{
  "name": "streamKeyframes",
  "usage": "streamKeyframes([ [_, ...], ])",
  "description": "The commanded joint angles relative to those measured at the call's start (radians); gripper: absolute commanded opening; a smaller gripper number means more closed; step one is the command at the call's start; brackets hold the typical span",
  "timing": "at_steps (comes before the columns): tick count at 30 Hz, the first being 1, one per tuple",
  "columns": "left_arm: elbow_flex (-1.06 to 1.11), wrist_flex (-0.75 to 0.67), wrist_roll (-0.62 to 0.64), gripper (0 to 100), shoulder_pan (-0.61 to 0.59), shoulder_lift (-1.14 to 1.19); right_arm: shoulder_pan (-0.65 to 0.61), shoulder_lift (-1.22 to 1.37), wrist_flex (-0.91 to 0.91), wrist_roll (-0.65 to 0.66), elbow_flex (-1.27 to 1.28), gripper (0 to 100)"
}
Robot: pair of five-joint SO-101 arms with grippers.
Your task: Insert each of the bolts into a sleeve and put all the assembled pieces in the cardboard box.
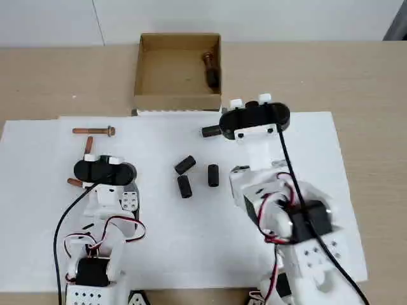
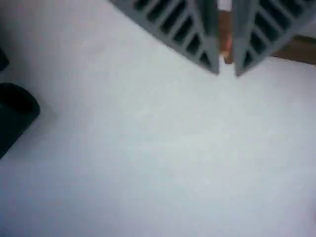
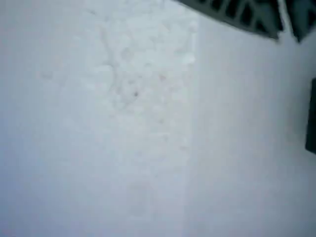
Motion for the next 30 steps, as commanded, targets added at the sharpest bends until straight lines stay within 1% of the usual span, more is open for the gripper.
streamKeyframes([
  [1, -0.004, 0.008, 0.002, 1, -0.003, -0.011, -0.064, -0.01, -0.124, -0.026, 0.115, 0.9],
  [5, -0.004, 0.008, 0.002, 1, -0.002, -0.011, -0.134, -0.01, -0.216, -0.026, 0.203, 0.9],
  [13, -0.004, 0.009, 0.002, 1, -0.003, -0.011, -0.148, 0.002, -0.263, -0.026, 0.252, 1.6],
  [15, -0.004, 0.009, 0.002, 1, -0.003, -0.011, -0.147, 0.038, -0.272, -0.026, 0.249, 5.9],
  [18, -0.004, 0.011, 0.002, 1, -0.005, -0.011, -0.147, 0.11, -0.274, -0.028, 0.233, 15.2],
  [19, -0.004, 0.015, 0.002, 1, -0.005, -0.012, -0.147, 0.133, -0.274, -0.034, 0.222, 16.6],
  [22, -0.004, 0.017, 0.002, 1, -0.005, -0.012, -0.145, 0.206, -0.274, -0.072, 0.163, 14.7],
  [25, -0.004, 0.017, 0.002, 1, -0.005, -0.012, -0.147, 0.278, -0.289, -0.075, 0.13, 12.7],
  [30, -0.004, 0.018, 0.002, 1, -0.005, -0.012, -0.148, 0.398, -0.354, -0.075, 0.087, 12.5],
])
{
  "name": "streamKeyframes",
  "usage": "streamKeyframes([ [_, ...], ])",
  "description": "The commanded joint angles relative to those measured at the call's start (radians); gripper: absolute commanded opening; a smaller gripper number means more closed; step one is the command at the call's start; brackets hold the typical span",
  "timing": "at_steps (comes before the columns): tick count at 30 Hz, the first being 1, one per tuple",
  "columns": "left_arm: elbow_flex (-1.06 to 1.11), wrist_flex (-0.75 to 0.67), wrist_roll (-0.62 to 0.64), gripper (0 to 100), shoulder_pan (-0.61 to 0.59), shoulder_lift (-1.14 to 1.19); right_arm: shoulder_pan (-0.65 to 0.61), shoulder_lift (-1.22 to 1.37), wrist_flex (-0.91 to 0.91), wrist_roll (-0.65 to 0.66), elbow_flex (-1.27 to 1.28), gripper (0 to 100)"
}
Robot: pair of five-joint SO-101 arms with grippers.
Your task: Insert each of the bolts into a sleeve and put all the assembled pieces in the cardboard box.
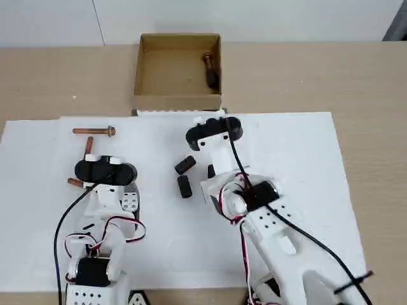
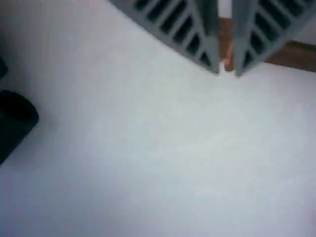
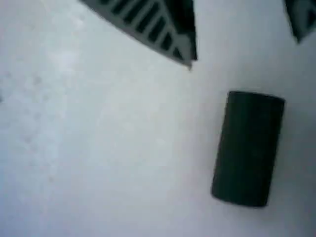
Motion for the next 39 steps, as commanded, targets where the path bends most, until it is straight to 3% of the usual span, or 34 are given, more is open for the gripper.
streamKeyframes([
  [1, -0.004, 0.006, 0.002, 1, -0.005, -0.012, -0.008, 0.077, -0.047, -0.009, -0.081, 12.5],
  [19, -0.004, 0.006, 0.002, 1, -0.006, -0.012, 0.008, 0.503, -0.05, -0.011, -0.405, 12.5],
  [39, -0.004, 0.006, 0.002, 1, -0.006, -0.012, 0.025, 0.53, 0.042, -0.012, -0.428, 12.6],
])
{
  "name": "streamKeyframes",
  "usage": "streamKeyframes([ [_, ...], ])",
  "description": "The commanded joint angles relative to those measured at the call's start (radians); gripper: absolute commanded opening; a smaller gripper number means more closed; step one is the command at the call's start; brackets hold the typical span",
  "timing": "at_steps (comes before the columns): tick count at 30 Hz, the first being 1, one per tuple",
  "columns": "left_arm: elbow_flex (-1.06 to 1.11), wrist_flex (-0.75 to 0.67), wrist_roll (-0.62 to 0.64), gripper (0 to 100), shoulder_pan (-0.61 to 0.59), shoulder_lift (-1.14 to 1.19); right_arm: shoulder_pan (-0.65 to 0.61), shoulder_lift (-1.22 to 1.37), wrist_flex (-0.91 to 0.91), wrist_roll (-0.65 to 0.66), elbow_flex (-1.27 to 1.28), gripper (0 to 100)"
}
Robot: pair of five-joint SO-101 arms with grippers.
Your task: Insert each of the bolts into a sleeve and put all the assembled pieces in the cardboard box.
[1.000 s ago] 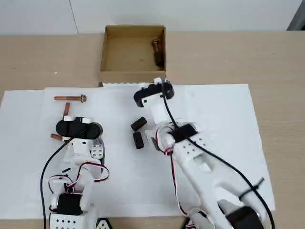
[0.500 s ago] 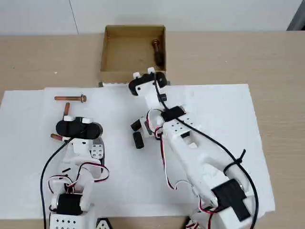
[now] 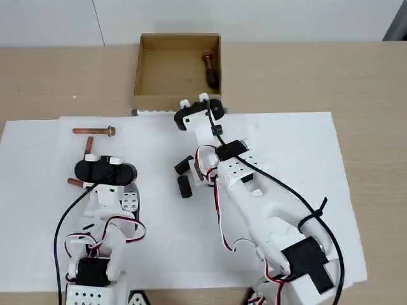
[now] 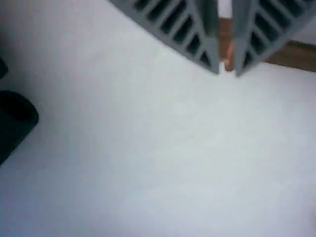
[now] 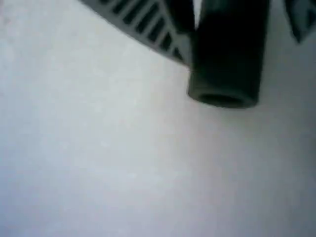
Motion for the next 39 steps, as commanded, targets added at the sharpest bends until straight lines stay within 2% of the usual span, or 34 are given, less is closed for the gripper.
streamKeyframes([
  [1, -0.004, 0.006, 0.002, 1, -0.006, -0.012, 0.008, -0.001, 0.01, -0.008, -0.043, 12.6],
  [6, -0.004, 0.006, 0.002, 1, -0.006, -0.012, 0.008, 0.002, 0.01, -0.057, -0.04, 12.6],
  [19, -0.004, 0.006, 0.002, 1, -0.006, -0.012, 0.007, 0.13, 0.004, -0.061, -0.043, 12.1],
  [21, -0.004, 0.006, 0.002, 1, -0.006, -0.012, 0.007, 0.127, 0.002, -0.061, -0.044, 9.1],
  [23, -0.004, 0.006, 0.002, 1, -0.006, -0.012, 0.002, 0.127, 0.002, -0.061, -0.054, 0.6],
  [30, -0.004, 0.008, 0.015, 1, -0.008, -0.012, 0.002, 0.122, 0.013, -0.061, -0.117, 0.3],
  [39, -0.005, 0.008, 0.014, 1, -0.008, -0.012, -0.019, -0.13, 0.246, -0.06, -0.344, 0.3],
])
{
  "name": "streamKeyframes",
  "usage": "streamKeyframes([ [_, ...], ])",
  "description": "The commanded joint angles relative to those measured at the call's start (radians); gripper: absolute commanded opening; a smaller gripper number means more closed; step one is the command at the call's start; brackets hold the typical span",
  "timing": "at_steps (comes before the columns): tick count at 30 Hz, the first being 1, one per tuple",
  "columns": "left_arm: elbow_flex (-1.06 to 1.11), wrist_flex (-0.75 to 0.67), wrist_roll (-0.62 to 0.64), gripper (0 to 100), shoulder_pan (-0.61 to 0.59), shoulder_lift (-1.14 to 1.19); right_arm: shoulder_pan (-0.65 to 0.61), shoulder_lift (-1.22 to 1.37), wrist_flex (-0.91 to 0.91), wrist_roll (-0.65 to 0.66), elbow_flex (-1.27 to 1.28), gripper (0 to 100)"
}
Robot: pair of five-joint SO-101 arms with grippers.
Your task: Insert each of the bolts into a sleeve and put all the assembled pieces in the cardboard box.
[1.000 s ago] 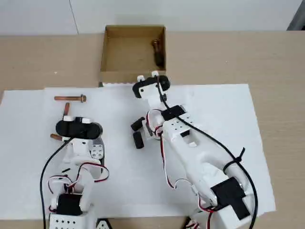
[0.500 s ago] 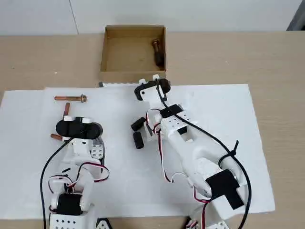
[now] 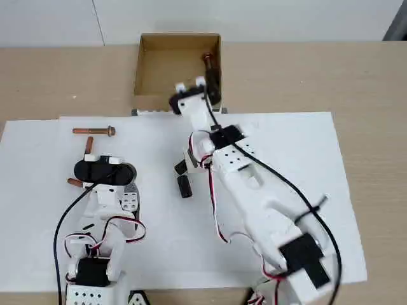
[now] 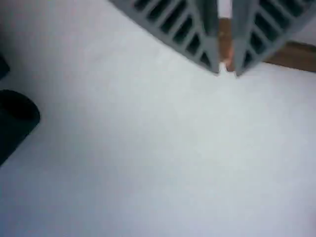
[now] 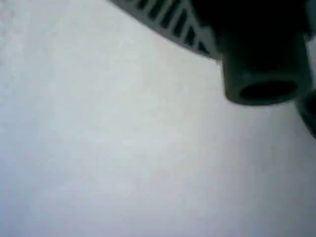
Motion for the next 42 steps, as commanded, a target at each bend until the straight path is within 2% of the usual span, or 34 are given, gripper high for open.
streamKeyframes([
  [1, -0.005, 0.008, 0.002, 1, -0.008, -0.012, 0.001, -0.171, 0.117, -0.009, -0.117, 0.3],
  [7, -0.005, 0.008, 0.0, 1, -0.006, -0.012, 0.045, -0.397, 0.288, -0.009, -0.14, 0.3],
  [15, -0.005, 0.008, -0.002, 1, 0.0, -0.012, 0.206, -0.584, 0.447, -0.012, -0.112, 0.3],
  [21, -0.005, 0.008, 0.0, 1, -0.005, -0.012, 0.249, -0.84, 0.476, -0.054, 0.052, 0.3],
  [27, -0.018, 0.014, 0.0, 1, -0.006, -0.006, 0.278, -1.129, 0.427, -0.054, 0.358, 0.3],
  [31, -0.143, 0.166, 0.0, 1, -0.002, -0.005, 0.341, -1.283, 0.397, -0.048, 0.537, 0.3],
  [35, -0.309, 0.308, 0.0, 1, -0.023, -0.005, 0.354, -1.408, 0.389, -0.052, 0.655, 0.3],
  [38, -0.43, 0.345, -0.026, 1, -0.051, 0.028, 0.354, -1.461, 0.372, -0.051, 0.707, 0.3],
  [42, -0.621, 0.347, -0.064, 1, -0.081, 0.207, 0.354, -1.5, 0.361, -0.054, 0.761, 0.3],
])
